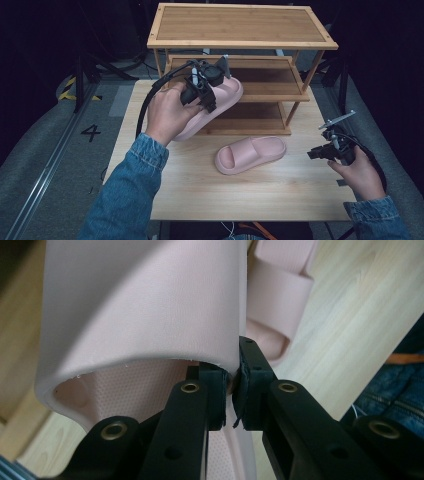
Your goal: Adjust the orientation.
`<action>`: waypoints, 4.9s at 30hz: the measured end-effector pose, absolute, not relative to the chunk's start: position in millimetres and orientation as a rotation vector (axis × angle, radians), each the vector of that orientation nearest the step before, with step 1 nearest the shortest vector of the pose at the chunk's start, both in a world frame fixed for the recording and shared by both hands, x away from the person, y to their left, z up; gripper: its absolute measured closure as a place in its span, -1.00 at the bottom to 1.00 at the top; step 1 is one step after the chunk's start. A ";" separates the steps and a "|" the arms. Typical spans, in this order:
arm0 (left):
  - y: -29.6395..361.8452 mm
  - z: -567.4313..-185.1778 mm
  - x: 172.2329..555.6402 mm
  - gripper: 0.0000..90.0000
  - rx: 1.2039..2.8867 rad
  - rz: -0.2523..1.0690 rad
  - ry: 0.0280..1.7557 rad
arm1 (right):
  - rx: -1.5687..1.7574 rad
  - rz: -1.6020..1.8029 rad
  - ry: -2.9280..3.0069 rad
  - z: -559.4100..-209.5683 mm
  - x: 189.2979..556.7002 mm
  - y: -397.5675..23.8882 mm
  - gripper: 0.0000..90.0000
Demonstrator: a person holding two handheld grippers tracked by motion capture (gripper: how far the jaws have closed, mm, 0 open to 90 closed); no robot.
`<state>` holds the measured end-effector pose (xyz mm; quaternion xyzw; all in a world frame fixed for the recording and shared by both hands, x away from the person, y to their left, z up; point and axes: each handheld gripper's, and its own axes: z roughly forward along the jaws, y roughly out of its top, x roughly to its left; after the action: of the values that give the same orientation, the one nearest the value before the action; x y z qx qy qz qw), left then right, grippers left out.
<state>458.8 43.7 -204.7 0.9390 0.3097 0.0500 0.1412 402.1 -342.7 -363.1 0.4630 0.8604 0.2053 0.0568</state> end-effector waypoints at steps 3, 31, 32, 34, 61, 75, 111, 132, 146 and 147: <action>33.9 -205.2 477.9 0.85 2.724 0.183 0.901 | 1.415 0.629 2.602 -362.1 400.6 -344.7 0.59; -0.3 -233.2 512.4 0.86 2.619 0.465 0.878 | 1.439 0.614 2.578 -365.0 390.3 -356.3 0.58; -0.2 -232.3 514.7 0.86 2.616 0.450 0.880 | 1.439 0.614 2.580 -365.3 390.5 -356.4 0.58; -0.8 -232.0 518.3 0.86 2.615 0.474 0.869 | 1.437 0.610 2.582 -366.2 391.2 -355.9 0.57; 55.8 -200.0 470.6 0.36 2.492 0.422 0.846 | 1.375 0.603 2.628 -367.5 402.2 -334.6 0.54; 131.6 -223.2 471.1 0.98 2.411 0.285 1.110 | 1.339 0.601 2.649 -369.8 408.1 -326.1 0.52; 60.1 -256.8 453.7 0.94 2.548 0.205 0.851 | 1.361 0.586 2.639 -371.1 404.8 -330.8 0.52; 1.4 -240.9 451.7 0.94 2.704 -0.011 0.562 | 1.373 0.591 2.634 -369.7 402.6 -333.6 0.52; -1.4 -246.9 491.7 0.98 2.791 0.048 0.688 | 1.379 0.576 2.649 -375.6 401.1 -333.5 0.52; -1.6 -247.9 494.8 0.98 2.817 0.070 0.691 | 1.380 0.574 2.648 -375.8 400.9 -333.5 0.52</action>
<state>494.8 -1.6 -247.9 0.9639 0.2366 0.0240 0.1196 400.9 -333.5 -375.8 0.4533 0.8697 0.1886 0.0505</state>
